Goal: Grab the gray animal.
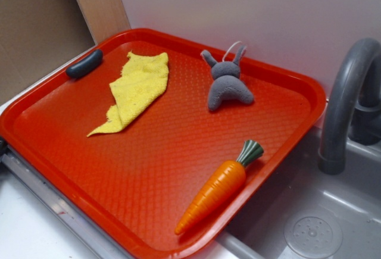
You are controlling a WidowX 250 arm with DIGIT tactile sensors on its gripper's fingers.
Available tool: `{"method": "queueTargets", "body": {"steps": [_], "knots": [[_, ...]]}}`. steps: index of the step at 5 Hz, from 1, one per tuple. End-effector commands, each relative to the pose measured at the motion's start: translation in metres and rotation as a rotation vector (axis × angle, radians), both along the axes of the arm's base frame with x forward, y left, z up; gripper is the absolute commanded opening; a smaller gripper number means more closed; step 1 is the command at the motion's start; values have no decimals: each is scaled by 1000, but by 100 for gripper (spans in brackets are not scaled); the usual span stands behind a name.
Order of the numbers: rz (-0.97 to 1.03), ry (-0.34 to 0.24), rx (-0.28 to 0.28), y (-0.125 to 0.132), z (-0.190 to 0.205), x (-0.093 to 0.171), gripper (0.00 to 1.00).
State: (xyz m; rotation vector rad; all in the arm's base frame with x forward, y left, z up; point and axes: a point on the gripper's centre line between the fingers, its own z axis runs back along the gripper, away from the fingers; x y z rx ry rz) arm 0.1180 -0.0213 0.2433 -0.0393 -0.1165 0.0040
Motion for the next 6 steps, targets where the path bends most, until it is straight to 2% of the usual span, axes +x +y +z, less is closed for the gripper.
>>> {"method": "queueTargets", "body": {"steps": [1,2,3,5,6], "knots": [[0,0,0,0,0,0,100],[78,-43,-86,-32,-7,22,100],[149,-40,-168,-63,-22,49,100],[221,-86,-186,-126,-50,106,100],[238,-66,-180,-149,-64,128,100]]}}
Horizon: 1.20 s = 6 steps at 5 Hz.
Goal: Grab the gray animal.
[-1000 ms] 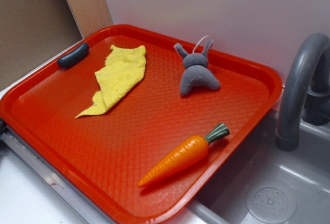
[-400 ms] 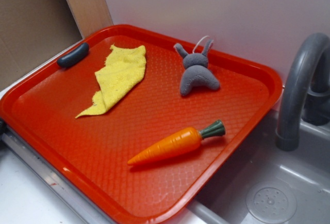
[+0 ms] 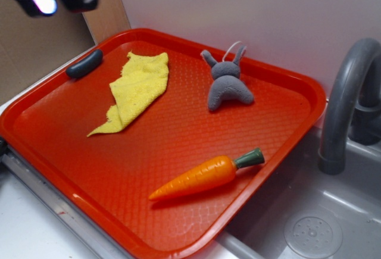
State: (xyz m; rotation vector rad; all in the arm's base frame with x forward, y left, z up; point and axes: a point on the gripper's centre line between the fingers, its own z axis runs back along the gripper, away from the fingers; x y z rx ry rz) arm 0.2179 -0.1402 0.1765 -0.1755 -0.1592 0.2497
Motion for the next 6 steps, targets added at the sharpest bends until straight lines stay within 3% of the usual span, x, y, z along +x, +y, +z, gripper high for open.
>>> {"method": "queueTargets", "body": {"steps": [1,3,5,6], "knots": [[101,22,7,-54,-24,60,100],[184,83,-19,-77,-65,90,100],[168,123,-51,-96,-98,99,100],[177,122,-129,-105,-100,111,100]]}}
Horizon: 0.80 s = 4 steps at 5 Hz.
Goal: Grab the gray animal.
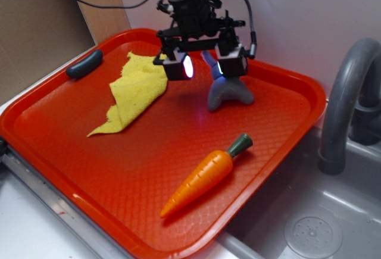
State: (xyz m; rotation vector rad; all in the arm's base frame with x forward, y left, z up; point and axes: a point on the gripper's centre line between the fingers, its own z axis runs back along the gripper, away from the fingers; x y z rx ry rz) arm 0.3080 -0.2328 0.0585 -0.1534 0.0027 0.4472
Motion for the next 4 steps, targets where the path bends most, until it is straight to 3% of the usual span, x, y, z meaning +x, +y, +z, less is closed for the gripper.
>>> {"method": "queueTargets", "body": {"steps": [1,2,4], "knots": [[-25,-56,-125,-27,11,26,100],[-43,-54,-54,-31,9,23,0],[-63,-33,98,-17,19,7,0]]}}
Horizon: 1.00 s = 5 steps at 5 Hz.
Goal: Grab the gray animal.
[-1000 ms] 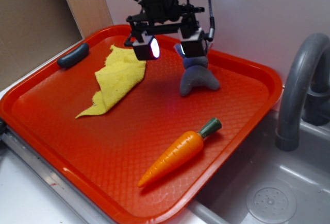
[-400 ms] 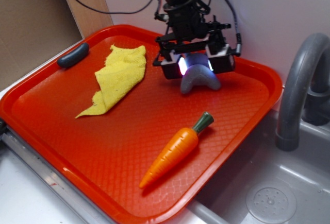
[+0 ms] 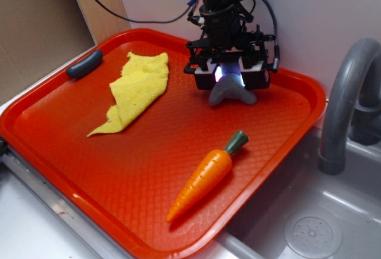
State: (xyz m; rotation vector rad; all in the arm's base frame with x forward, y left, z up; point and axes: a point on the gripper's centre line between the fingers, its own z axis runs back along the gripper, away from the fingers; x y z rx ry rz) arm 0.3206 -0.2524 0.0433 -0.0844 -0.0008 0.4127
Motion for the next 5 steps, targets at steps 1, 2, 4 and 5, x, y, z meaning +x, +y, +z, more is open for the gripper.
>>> {"method": "queueTargets", "body": {"steps": [1,2,4,5], "knots": [[-5,-140,53,50,84,-35,0],[-84,-208,-71,100,127,-65,0],[-101,-304,30,153,184,-109,0],[-109,-299,36,147,182,-109,0]]}}
